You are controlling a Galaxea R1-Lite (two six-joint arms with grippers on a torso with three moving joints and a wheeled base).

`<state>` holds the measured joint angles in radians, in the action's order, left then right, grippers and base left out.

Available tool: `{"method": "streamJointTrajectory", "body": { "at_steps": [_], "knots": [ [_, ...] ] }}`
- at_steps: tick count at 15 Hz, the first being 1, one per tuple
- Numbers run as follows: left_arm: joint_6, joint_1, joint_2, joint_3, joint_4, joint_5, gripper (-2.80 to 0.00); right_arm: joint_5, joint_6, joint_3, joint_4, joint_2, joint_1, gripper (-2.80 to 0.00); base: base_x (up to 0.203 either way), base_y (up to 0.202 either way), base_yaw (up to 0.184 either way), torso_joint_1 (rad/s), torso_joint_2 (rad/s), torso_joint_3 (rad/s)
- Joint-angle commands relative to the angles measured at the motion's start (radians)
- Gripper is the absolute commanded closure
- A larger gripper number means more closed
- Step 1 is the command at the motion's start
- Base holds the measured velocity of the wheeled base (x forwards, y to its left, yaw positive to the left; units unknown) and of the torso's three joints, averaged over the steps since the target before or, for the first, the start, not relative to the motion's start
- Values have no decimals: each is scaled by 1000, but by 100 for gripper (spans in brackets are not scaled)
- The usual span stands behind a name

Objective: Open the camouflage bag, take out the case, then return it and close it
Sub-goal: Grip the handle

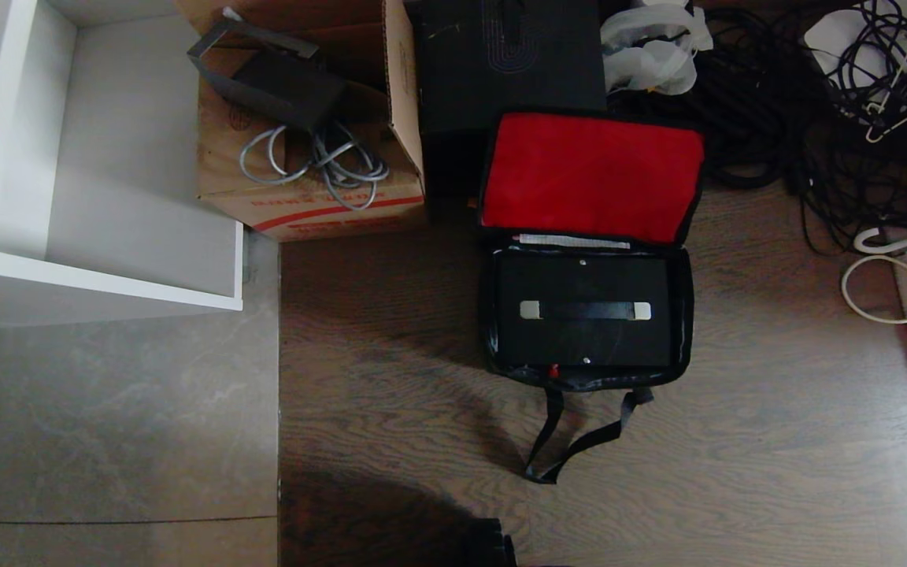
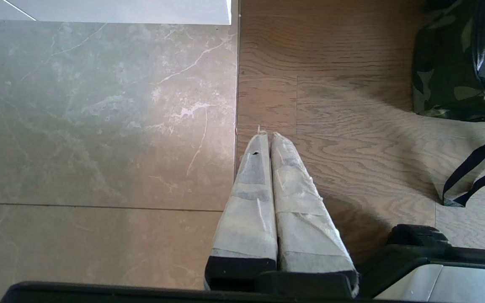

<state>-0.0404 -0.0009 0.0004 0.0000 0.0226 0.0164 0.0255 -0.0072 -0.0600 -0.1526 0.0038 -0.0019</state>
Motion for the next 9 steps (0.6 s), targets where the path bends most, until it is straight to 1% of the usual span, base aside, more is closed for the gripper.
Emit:
{"method": "streamJointTrajectory", "body": {
  "at_steps": [1, 9],
  "knots": [
    [-1, 1, 0, 11, 0, 0, 0, 1, 0, 0, -1, 1, 0, 0, 0, 0, 0, 0, 0, 0],
    [-1, 0, 0, 11, 0, 0, 0, -1, 0, 0, -1, 1, 0, 0, 0, 0, 0, 0, 0, 0]
  ]
}}
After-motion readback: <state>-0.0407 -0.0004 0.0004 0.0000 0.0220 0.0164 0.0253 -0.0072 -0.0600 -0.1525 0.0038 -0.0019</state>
